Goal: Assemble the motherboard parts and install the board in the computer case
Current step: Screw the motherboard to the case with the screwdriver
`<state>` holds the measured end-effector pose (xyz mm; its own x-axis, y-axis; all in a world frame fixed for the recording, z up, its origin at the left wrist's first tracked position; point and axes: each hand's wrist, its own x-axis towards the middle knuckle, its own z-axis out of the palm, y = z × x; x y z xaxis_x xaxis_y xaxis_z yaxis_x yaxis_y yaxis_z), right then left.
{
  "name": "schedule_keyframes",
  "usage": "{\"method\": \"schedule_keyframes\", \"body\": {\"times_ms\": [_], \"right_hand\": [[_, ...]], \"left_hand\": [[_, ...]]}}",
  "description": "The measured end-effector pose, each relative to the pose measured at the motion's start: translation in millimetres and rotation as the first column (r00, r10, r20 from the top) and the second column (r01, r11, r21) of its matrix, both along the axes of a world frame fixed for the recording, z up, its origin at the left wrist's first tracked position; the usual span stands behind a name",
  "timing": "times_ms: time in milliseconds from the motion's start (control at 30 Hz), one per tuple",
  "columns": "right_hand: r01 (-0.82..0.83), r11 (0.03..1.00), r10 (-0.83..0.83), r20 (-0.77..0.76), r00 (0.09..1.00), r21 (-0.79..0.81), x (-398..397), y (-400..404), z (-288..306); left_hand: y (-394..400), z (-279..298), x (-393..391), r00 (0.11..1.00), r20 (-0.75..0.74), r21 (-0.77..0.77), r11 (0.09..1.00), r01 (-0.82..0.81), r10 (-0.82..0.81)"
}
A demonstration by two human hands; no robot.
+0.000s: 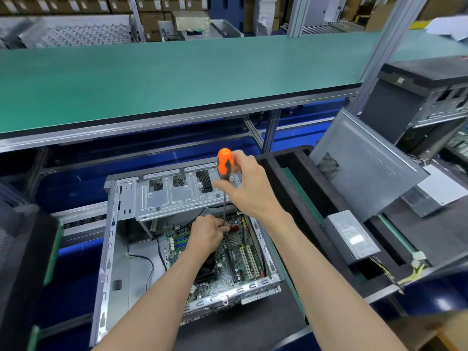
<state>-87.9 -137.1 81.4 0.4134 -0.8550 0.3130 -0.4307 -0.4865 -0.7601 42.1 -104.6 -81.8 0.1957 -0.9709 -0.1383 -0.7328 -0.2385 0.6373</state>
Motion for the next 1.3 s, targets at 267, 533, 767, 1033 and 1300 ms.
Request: {"method": "schedule_keyframes", "body": {"times_ms": [267, 533, 767, 1033, 1300], "right_hand": [[0.052, 0.997, -0.057, 0.066, 0.996, 0.064, -1, 2, -2], [0.028, 0.999, -0.030, 0.045, 0.999, 0.039, -6, -1, -1], [-0.060, 0.998, 0.060, 0.009, 0.998, 0.015, -9, -2, -1], [-0.001, 1.000, 0.001, -0.001, 1.000, 0.021, 2, -3, 0], [-0.073, 0.997, 0.076, -0.067, 0.995, 0.040, -5, -9, 2]], "left_hand": [[0, -3, 1, 0.998, 0.051, 0.008, 0.999, 0.039, -0.040], [-2, -1, -1, 0.998, 0.049, 0.023, 0.999, 0.027, -0.028], [-2, -2, -1, 0.997, 0.078, 0.018, 1.000, 0.007, -0.008], [0, 0, -1, 0.994, 0.099, 0.010, 0.999, 0.045, -0.046], [-2, 0, 0, 0.998, 0.060, 0.019, 1.000, 0.023, -0.024]]}}
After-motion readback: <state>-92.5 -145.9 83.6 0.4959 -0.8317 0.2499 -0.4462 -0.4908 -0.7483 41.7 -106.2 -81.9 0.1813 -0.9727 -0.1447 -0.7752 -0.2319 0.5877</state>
